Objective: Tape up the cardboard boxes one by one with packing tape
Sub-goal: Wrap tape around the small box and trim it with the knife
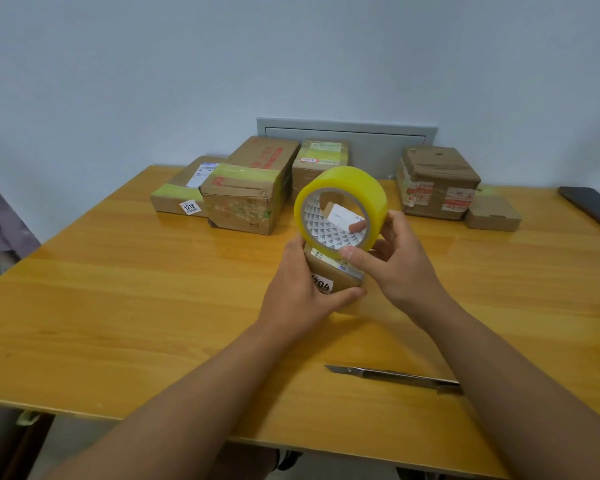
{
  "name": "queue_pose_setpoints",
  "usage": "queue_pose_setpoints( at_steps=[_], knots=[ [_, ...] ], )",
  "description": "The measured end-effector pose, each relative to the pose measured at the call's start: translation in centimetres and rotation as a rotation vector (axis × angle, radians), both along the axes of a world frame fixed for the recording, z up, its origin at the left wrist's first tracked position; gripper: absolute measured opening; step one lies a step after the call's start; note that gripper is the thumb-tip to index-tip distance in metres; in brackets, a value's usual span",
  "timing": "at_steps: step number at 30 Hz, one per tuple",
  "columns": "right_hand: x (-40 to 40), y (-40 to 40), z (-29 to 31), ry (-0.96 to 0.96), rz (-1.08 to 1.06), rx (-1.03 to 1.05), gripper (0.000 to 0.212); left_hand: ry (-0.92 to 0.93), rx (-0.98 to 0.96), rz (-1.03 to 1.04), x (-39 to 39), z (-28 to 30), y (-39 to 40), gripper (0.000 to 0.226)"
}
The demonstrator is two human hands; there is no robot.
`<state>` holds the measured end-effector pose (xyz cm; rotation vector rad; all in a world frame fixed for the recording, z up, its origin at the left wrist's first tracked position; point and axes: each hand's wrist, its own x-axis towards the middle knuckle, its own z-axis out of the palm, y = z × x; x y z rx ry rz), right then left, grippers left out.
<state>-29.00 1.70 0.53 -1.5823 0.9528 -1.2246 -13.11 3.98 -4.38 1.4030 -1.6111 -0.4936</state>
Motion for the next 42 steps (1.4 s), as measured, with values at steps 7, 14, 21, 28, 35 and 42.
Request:
queue_pose_setpoints(
  at_steps=[7, 14, 21, 28, 35, 42],
  knots=[
    [0.2, -0.5, -0.4, 0.025, -0.005, -0.013, 0.046, -0.026, -0.070, 0.112, -1.3, -0.5, 0.5, 0.109],
    [-1.1, -0.7, 0.5, 0.120, -0.005, -0.030, 0.050, 0.039, 0.037, 0.127, -0.4, -0.4, 0.4, 0.109],
    [-5.4, -1.0, 1.9, 0.177, -0.063, -0.099, 0.067, 0.060, 0.094, 0.133, 0.1, -0.4, 0.0, 0.113],
    [-6.3, -0.7, 2.2, 0.295, -0.081, -0.127, 0.068, 0.013, 0.060, 0.129, -0.1, -0.1, 0.4, 0.114],
    [-8.6, -0.7, 1.3, 0.422, -0.095, -0.066, 0.072, -0.018, 0.101, 0.152, 0.1, 0.2, 0.2, 0.110],
    [-8.8, -1.0, -0.3, 0.428, -0.090, -0.025, 0.072, -0.397, 0.141, 0.203, 0.4, 1.7, 0.5, 0.108]
  ],
)
